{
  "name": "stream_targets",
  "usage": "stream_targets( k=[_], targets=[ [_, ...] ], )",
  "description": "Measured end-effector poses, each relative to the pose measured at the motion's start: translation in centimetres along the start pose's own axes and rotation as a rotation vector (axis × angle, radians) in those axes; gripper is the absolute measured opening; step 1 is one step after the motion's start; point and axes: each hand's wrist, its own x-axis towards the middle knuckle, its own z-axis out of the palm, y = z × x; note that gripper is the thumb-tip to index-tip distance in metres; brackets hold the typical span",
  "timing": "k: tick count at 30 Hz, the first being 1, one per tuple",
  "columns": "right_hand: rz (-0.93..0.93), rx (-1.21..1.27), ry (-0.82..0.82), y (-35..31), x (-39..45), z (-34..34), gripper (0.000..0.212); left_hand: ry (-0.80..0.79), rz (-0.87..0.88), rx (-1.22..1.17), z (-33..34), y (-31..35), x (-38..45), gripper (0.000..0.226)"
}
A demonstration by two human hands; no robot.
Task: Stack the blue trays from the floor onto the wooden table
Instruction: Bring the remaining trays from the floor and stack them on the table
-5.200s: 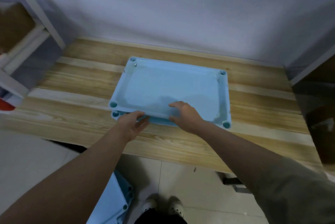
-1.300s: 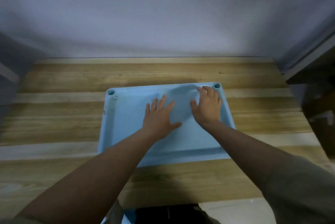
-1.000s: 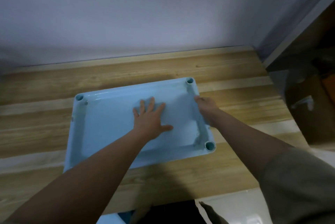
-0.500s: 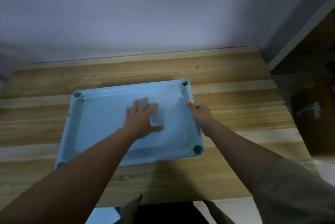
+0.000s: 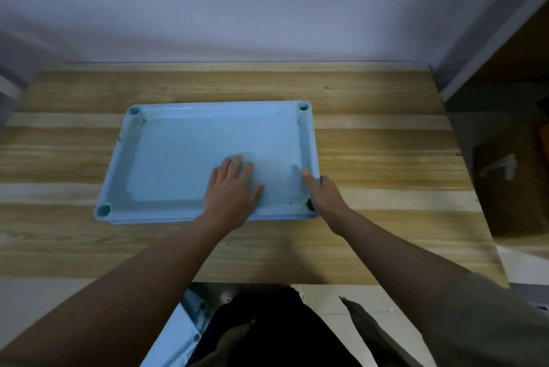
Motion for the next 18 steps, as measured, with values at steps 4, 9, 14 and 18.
stream_targets(
  k=[4,9,14,18],
  targets=[
    [-0.058,-0.034,0.074,0.1,-0.3,0.9,0.055,-0.001,0.019,0.0,0.3,-0.4,-0.3,0.058],
    [-0.033,-0.098,0.141,0.2,-0.2,1.2,0.057,0.059,0.037,-0.097,0.2,-1.5,-1.0,0.053],
    [-0.245,-0.469,0.513,-1.6,-1.9,2.7,0.063,0.464,-0.093,-0.265,-2.3,-6.5,-4.4,0.045],
    [-0.57,-0.617,0.569,-4.5,-4.9,7.7,0.052,0.663,-0.516,-0.44,-4.3,-11.8,-7.4,0.049]
  ],
)
